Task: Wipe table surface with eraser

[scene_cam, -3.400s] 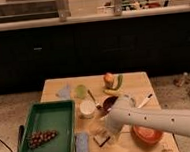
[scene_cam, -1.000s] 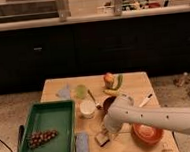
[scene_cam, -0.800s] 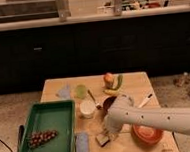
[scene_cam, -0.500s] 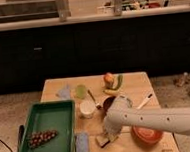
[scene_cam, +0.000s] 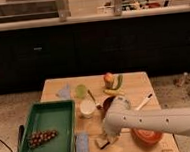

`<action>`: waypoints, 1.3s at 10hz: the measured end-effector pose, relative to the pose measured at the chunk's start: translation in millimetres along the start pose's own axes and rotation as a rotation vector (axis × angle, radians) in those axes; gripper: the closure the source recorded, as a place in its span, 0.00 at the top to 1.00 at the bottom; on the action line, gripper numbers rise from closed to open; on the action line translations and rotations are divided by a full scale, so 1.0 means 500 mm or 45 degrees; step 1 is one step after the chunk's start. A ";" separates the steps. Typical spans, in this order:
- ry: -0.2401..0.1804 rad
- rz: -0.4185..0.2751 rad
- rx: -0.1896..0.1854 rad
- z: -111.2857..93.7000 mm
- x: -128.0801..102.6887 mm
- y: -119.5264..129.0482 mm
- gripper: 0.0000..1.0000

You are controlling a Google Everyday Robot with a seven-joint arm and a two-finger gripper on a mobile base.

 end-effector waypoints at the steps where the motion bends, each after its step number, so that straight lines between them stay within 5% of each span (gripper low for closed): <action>1: -0.002 0.008 -0.002 0.002 0.000 0.004 0.00; 7: 0.036 0.125 -0.012 0.001 0.079 0.040 0.00; 13: 0.044 0.092 0.010 0.019 0.107 -0.020 0.00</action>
